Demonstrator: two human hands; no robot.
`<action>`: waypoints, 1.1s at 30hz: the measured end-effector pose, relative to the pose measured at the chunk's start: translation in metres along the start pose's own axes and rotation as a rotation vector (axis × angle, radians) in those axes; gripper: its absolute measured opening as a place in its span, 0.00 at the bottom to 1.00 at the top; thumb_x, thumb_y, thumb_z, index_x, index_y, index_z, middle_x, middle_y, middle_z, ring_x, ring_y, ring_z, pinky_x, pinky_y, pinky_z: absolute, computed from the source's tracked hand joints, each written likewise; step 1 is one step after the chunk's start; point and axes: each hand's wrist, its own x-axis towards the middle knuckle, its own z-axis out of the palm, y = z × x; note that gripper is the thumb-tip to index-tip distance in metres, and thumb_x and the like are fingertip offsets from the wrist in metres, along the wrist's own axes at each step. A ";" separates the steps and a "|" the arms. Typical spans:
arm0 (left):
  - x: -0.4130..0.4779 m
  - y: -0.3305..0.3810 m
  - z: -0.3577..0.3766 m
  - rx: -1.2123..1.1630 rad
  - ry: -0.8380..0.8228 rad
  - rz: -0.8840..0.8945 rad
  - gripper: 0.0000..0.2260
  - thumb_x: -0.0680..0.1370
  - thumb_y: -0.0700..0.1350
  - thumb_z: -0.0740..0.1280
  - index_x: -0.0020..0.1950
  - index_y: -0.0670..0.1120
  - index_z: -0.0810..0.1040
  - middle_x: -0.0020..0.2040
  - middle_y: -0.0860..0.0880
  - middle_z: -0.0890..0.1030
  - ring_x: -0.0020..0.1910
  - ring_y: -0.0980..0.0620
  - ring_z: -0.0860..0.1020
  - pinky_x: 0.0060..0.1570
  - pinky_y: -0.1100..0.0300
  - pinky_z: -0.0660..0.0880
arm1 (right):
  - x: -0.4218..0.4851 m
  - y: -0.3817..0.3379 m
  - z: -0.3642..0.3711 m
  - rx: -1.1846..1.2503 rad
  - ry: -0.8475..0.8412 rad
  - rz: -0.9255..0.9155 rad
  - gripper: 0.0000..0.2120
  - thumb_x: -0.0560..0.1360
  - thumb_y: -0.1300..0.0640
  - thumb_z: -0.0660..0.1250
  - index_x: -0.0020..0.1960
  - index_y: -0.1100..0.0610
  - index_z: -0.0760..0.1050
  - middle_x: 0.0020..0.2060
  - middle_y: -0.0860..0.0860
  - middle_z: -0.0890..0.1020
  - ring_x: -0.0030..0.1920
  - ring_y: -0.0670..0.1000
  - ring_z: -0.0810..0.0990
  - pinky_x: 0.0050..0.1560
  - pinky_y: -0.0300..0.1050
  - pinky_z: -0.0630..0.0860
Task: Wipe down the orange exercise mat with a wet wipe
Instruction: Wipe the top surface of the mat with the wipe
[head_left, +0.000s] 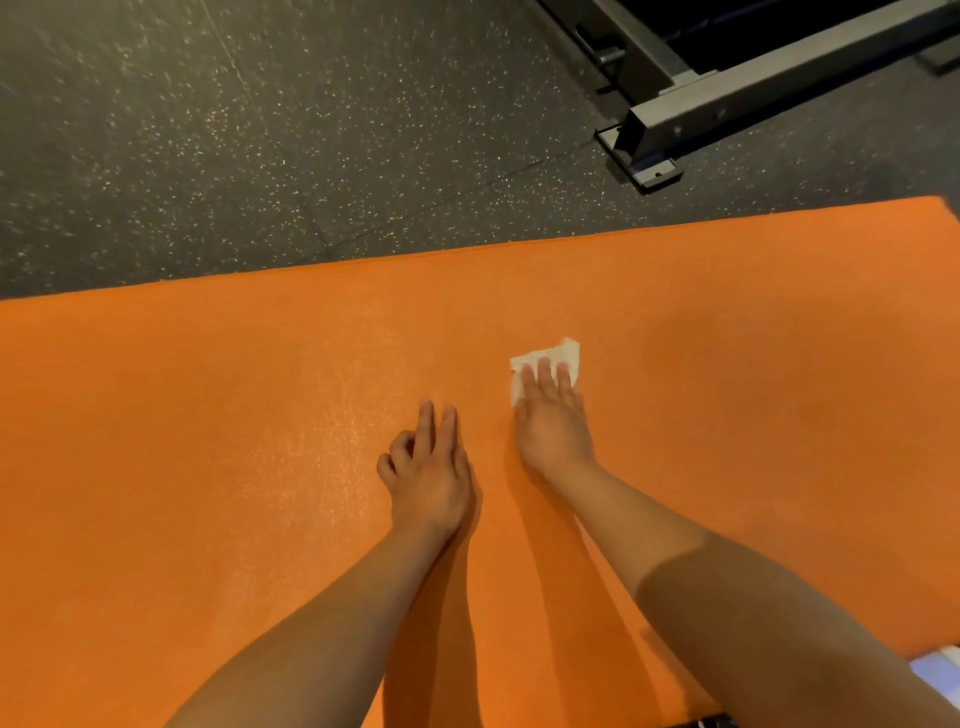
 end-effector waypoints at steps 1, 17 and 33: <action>0.001 0.001 0.002 -0.005 0.011 -0.007 0.24 0.85 0.54 0.49 0.81 0.61 0.48 0.83 0.54 0.42 0.70 0.46 0.56 0.67 0.47 0.47 | 0.000 -0.007 0.000 0.004 0.004 0.019 0.27 0.86 0.53 0.48 0.83 0.52 0.47 0.82 0.52 0.43 0.81 0.55 0.38 0.80 0.54 0.41; -0.002 0.005 -0.005 0.035 -0.079 0.005 0.25 0.85 0.54 0.49 0.81 0.61 0.48 0.82 0.53 0.41 0.74 0.44 0.53 0.71 0.44 0.49 | -0.014 -0.026 0.004 -0.047 -0.105 -0.038 0.29 0.85 0.55 0.50 0.83 0.51 0.43 0.82 0.55 0.40 0.81 0.59 0.35 0.80 0.56 0.42; 0.080 0.003 -0.021 -0.038 0.042 -0.011 0.23 0.85 0.56 0.48 0.81 0.61 0.51 0.82 0.57 0.45 0.72 0.46 0.55 0.68 0.46 0.54 | 0.047 -0.061 0.003 0.004 -0.075 -0.361 0.27 0.85 0.52 0.51 0.83 0.47 0.51 0.82 0.51 0.48 0.81 0.55 0.39 0.80 0.55 0.42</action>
